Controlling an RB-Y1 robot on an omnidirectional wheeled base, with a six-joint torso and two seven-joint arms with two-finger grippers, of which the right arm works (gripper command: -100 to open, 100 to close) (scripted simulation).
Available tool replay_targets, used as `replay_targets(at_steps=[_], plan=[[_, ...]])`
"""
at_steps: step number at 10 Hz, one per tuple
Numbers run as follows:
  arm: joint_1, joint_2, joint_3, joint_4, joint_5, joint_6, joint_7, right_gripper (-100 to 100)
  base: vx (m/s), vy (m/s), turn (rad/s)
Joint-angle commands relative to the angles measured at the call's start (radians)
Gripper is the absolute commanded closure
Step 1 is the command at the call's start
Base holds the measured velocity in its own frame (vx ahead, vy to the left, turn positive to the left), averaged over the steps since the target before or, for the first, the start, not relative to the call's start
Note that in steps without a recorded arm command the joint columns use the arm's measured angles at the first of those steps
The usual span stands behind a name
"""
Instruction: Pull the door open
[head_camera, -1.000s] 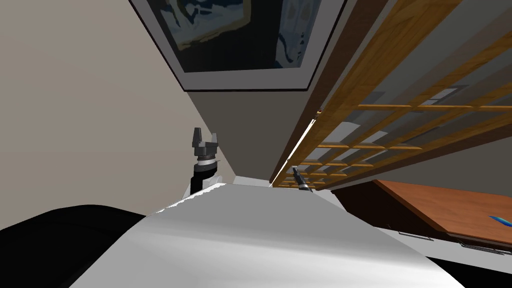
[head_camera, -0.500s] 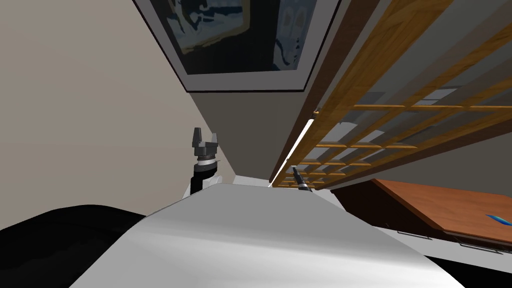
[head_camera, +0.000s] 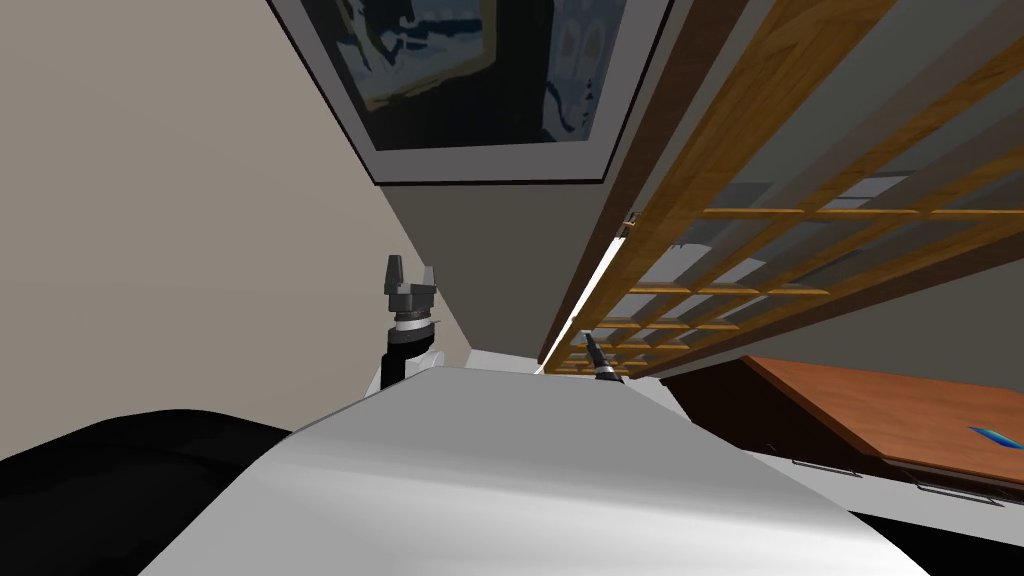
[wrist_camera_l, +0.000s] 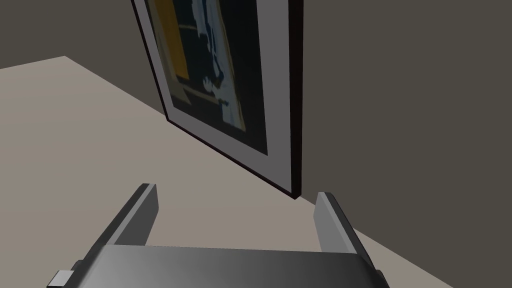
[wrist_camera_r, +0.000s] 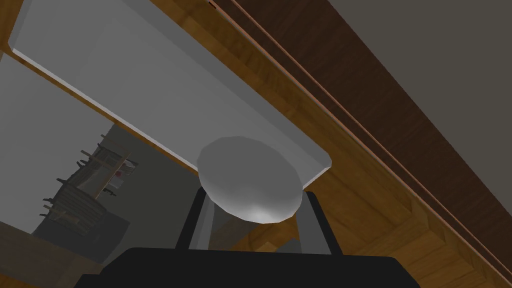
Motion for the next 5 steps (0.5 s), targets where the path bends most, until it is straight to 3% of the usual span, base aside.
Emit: replay_targets(at_steps=[1, 3, 5], plan=[[-0.007, 0.015, 0.019, 0.018, 0.003, -0.008, -0.029, 100, -0.016, -0.01, 0.009], [-0.01, 0.015, 0.036, 0.013, -0.016, -0.003, -0.092, 100, -0.029, -0.018, 0.008], [-0.01, 0.015, 0.036, 0.013, -0.016, -0.003, -0.11, 100, -0.019, -0.002, 0.01]])
